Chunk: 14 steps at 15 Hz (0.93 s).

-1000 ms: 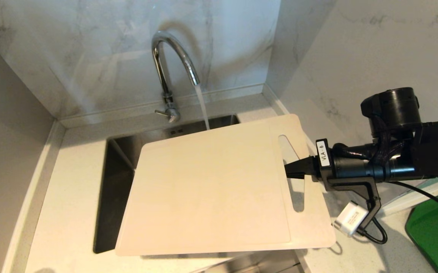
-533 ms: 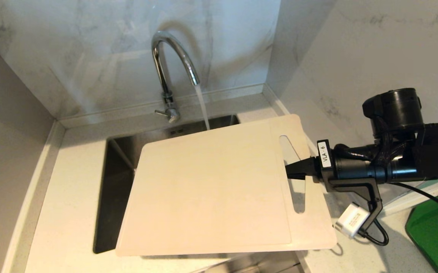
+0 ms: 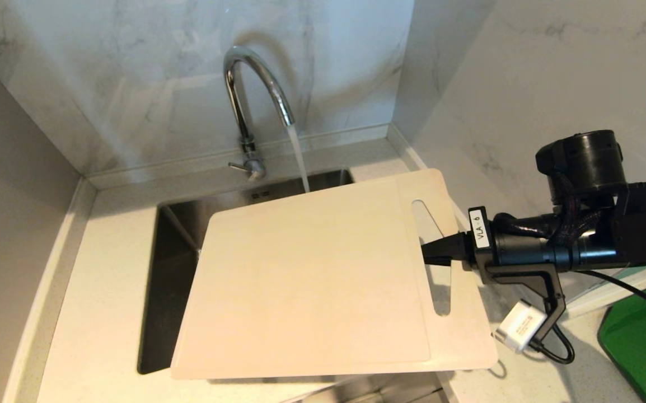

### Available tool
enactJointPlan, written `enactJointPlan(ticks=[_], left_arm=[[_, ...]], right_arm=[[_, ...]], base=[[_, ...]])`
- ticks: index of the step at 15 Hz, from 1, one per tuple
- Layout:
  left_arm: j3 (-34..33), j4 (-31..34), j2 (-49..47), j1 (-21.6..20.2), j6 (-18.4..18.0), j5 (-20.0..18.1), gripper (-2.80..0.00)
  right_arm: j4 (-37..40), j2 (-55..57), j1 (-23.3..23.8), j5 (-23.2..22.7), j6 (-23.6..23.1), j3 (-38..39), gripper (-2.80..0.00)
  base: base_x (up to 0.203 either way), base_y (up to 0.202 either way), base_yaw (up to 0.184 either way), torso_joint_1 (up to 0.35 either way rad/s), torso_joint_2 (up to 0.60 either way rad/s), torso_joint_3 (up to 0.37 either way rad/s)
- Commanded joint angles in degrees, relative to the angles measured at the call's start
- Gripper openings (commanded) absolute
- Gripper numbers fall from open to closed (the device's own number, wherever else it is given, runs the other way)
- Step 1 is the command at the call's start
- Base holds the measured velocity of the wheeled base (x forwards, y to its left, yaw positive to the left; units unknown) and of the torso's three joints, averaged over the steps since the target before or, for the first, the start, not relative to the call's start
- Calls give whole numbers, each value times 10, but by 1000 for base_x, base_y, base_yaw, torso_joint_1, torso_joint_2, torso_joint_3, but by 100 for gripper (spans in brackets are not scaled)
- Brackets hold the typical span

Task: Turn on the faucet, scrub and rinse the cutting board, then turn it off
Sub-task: Put down the cutting board

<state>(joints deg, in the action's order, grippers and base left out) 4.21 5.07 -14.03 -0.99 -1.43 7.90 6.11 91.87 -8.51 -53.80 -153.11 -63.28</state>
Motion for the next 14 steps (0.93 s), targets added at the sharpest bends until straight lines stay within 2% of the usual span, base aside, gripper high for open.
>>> enactJointPlan(ticks=[1,4,7,10,11,13,14], left_arm=[[-4,3,53,2,-1,-33,-280],[-10,27,141,7,-23,-72,-280],[-13,34,140,8,-30,-85,-280],[-15,30,140,8,-57,-94,-280],[-17,23,140,8,-49,-93,-280],[-17,17,140,8,4,-87,-280],[-17,15,140,8,11,-79,-280]], right_arm=[[0,-5,0,-3,-8,1,-280],[1,-13,0,-3,-4,7,-280],[1,-16,0,-3,-4,8,-280],[1,-13,0,-3,-5,9,-280],[1,-13,1,-3,-4,8,-280],[1,-13,1,-3,-4,8,-280],[1,-14,2,-3,-4,8,-280]], base=[[0,0,0,0,0,0],[0,0,0,0,0,0],[0,0,0,0,0,0],[0,0,0,0,0,0],[0,0,0,0,0,0],[0,0,0,0,0,0],[0,0,0,0,0,0]])
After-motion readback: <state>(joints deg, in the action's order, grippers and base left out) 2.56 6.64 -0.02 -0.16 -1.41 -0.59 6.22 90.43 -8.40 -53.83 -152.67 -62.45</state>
